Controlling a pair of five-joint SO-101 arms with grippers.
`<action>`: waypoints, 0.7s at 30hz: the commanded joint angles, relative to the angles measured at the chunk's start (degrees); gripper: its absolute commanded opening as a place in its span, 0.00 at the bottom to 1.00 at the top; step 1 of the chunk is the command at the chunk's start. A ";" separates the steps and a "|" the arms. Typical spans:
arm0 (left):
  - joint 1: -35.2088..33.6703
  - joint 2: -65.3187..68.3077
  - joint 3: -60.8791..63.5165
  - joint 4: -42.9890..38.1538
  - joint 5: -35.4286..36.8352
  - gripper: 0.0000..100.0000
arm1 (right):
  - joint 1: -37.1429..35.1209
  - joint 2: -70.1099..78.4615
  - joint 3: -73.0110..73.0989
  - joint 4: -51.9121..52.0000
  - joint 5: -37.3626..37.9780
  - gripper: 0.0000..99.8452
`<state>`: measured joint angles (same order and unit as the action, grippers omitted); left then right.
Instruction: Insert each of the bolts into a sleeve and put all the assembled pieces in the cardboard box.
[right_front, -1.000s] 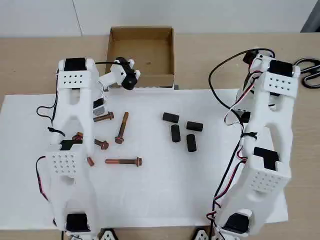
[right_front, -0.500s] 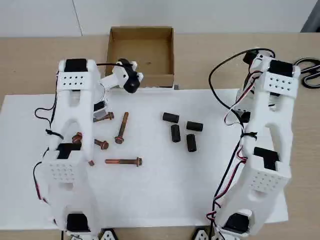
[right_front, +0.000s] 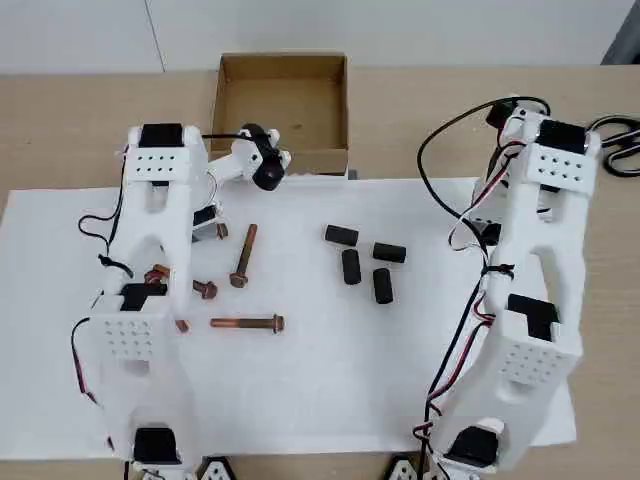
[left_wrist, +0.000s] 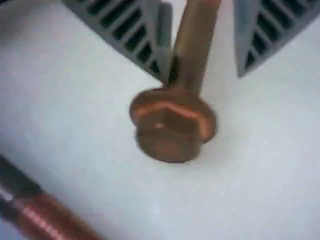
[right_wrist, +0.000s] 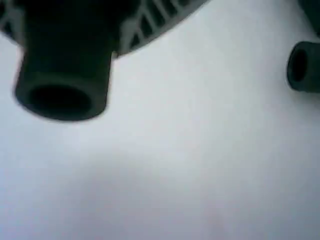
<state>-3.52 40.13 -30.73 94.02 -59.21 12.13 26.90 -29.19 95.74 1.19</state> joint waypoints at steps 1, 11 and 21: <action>0.88 0.97 -0.57 -0.97 -0.44 0.09 | 0.13 -4.35 -0.35 0.31 0.53 0.00; 0.88 8.97 -6.46 -0.53 -0.53 0.08 | 0.13 -4.35 -0.35 0.31 0.53 0.00; 1.23 12.13 -11.03 3.87 -0.53 0.00 | 0.13 -4.44 -0.35 0.40 0.62 0.00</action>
<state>-2.55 50.59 -40.66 98.15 -59.56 12.13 26.90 -29.19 95.74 1.19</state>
